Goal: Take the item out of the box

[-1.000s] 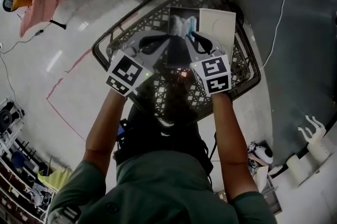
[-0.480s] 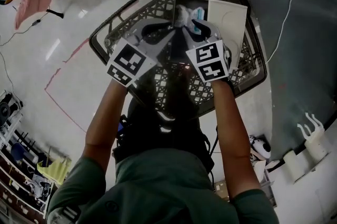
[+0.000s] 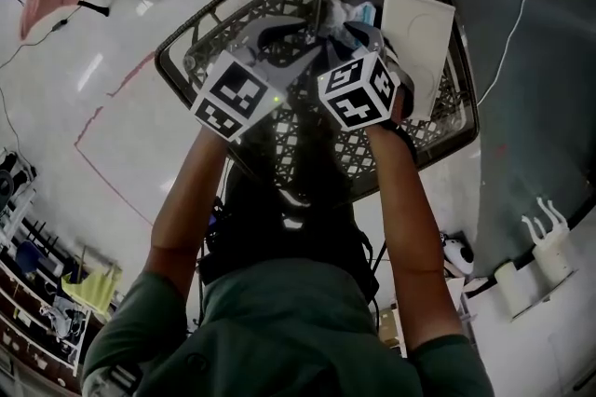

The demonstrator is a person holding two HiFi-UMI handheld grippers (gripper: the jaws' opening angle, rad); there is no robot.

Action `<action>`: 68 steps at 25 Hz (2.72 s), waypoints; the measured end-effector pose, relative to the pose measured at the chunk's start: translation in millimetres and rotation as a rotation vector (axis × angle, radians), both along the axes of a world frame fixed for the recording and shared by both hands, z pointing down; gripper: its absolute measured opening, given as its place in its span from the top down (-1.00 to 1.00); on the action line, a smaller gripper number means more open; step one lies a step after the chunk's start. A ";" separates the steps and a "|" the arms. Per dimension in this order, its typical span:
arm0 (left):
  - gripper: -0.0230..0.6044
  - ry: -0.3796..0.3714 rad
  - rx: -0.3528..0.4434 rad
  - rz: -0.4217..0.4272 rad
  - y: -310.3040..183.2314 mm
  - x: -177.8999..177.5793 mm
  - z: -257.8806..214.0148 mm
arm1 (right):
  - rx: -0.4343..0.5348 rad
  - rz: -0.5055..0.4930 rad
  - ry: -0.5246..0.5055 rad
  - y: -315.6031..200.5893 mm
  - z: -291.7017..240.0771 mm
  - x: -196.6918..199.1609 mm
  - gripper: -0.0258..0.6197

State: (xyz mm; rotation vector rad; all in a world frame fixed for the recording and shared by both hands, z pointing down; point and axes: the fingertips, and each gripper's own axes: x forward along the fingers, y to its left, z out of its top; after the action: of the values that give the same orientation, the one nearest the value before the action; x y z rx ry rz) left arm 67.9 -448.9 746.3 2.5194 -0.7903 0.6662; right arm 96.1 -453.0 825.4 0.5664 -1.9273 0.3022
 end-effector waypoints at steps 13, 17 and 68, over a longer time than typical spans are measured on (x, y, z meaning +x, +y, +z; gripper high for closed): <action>0.50 0.016 0.001 -0.021 3.8 -12.4 -1.1 | 0.013 -0.014 0.180 -3.1 12.1 6.7 0.87; 0.50 0.015 0.009 -0.021 6.3 -16.6 -7.3 | 0.004 0.022 0.131 -2.5 5.9 7.7 0.88; 0.84 0.024 0.404 0.084 80.5 12.2 -332.3 | 0.389 0.194 -0.439 68.4 -392.4 56.8 0.89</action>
State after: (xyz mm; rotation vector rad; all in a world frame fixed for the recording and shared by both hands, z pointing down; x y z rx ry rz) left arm 80.1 -368.4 413.9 2.9317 -0.8890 0.5452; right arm 152.9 -384.6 433.0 1.0142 -2.3800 0.1823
